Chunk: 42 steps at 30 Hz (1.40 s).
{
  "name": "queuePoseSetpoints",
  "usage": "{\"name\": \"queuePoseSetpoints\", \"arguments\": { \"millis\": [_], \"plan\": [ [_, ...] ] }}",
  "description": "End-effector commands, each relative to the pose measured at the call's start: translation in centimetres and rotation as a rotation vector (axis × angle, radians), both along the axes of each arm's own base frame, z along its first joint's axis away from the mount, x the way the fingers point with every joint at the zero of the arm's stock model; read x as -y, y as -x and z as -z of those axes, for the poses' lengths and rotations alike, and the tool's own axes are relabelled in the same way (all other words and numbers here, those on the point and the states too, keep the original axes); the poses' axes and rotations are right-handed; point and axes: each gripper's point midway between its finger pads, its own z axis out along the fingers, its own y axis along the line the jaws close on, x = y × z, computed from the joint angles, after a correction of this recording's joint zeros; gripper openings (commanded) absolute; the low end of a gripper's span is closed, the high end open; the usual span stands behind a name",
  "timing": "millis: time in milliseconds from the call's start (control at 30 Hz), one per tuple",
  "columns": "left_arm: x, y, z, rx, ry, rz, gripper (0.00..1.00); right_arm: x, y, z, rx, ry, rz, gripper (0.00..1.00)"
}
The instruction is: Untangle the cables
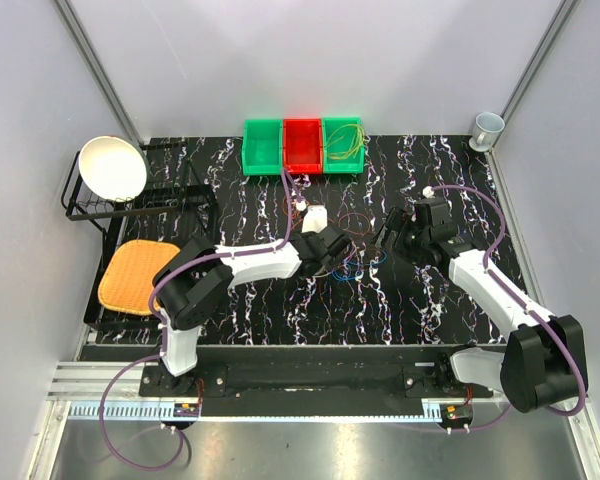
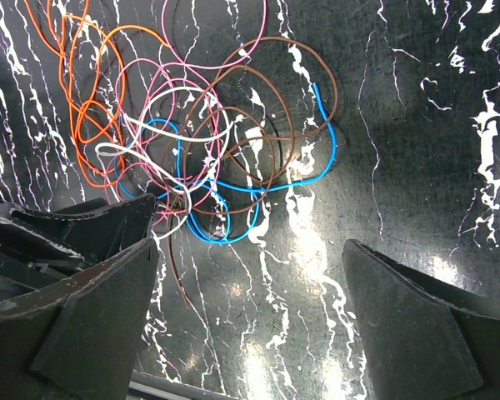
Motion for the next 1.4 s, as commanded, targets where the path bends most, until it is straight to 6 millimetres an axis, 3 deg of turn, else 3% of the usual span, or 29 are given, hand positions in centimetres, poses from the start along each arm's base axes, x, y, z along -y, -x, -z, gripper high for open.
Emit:
{"name": "queuePoseSetpoints", "arguments": {
  "millis": [0,133,567,700,867,1067,1167,1267,1367],
  "plan": [
    [-0.8,-1.0,-1.5,0.062,0.002,-0.068,0.79,-0.7,-0.5,-0.4,0.025,-0.020,-0.028,0.97],
    [-0.5,-1.0,-0.8,0.047,0.006,-0.061,0.77,-0.8,-0.6,-0.3,0.024,-0.026,-0.030,0.97],
    [0.6,-1.4,0.3,0.040,0.010,-0.035,0.52,-0.8,-0.5,-0.3,0.026,-0.021,-0.031,0.97],
    [0.4,-1.4,0.3,0.046,0.010,-0.039,0.38,-0.8,-0.5,-0.1,0.020,-0.021,-0.032,0.97],
    [0.0,-1.4,-0.5,0.064,0.006,-0.044,0.03,-0.8,-0.5,0.0,0.018,-0.019,-0.033,0.97],
    [-0.7,-1.4,-2.1,0.090,-0.007,-0.047,0.00,-0.8,-0.4,0.0,0.018,-0.021,-0.031,0.97],
    [-0.7,-1.3,-3.9,0.108,0.001,-0.022,0.00,-0.8,-0.4,-0.1,0.022,-0.021,-0.032,0.97],
    [0.0,-1.1,-6.6,0.130,0.028,0.050,0.00,-0.6,-0.6,-0.6,0.037,-0.018,-0.027,0.97],
    [1.4,-0.6,-10.6,0.148,0.064,0.181,0.00,-0.5,-0.7,-1.0,0.045,-0.012,-0.024,0.97]
  ]
}}
